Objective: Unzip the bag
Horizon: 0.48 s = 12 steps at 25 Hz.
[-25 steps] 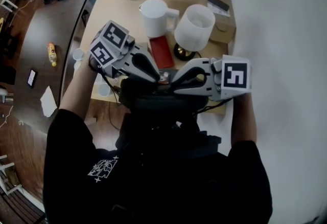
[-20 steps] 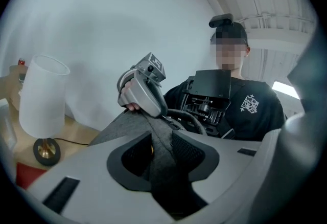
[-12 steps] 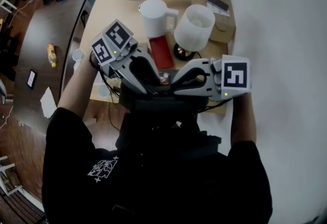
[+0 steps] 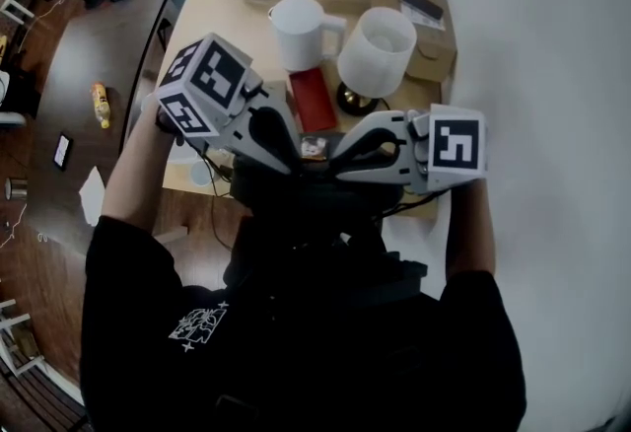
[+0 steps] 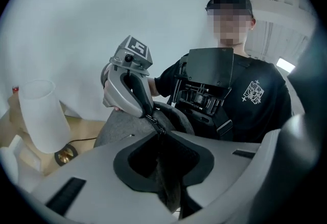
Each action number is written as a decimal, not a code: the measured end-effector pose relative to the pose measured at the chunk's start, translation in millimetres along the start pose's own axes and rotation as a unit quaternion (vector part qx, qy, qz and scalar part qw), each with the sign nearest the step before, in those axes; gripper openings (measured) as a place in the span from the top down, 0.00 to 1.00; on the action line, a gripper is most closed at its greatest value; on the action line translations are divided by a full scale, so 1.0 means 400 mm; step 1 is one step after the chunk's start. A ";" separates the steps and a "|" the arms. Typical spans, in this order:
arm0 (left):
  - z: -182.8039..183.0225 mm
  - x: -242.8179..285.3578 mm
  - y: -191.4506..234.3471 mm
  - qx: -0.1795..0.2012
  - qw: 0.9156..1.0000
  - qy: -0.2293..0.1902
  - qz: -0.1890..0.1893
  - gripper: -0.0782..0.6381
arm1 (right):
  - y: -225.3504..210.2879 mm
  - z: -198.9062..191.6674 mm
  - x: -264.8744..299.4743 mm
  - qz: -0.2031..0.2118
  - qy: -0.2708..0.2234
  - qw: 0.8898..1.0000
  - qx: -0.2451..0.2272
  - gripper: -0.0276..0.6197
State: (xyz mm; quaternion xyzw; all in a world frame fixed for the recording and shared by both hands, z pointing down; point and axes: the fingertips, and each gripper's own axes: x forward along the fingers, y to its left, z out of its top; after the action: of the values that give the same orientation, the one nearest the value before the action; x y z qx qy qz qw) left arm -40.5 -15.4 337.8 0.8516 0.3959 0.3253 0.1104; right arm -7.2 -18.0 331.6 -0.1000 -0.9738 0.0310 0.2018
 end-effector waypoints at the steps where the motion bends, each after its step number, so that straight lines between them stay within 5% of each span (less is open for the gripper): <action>1: 0.002 -0.003 -0.002 0.007 1.000 0.008 0.012 0.83 | 0.000 -0.001 0.000 -0.001 0.001 1.000 0.001 0.85; 7: 0.000 0.010 -0.012 0.031 0.996 0.064 0.058 0.84 | 0.000 -0.001 0.001 -0.002 0.003 1.000 0.000 0.85; 12: 0.006 0.007 -0.005 0.082 0.979 0.091 0.162 0.84 | 0.014 0.028 -0.008 -0.015 0.010 0.999 -0.029 0.86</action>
State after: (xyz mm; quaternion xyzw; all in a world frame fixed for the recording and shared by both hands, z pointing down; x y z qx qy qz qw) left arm -38.9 -11.6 336.5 0.8774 0.2863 0.3817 -0.0503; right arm -7.7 -13.3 319.5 -0.0914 -0.9737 -0.0010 0.2087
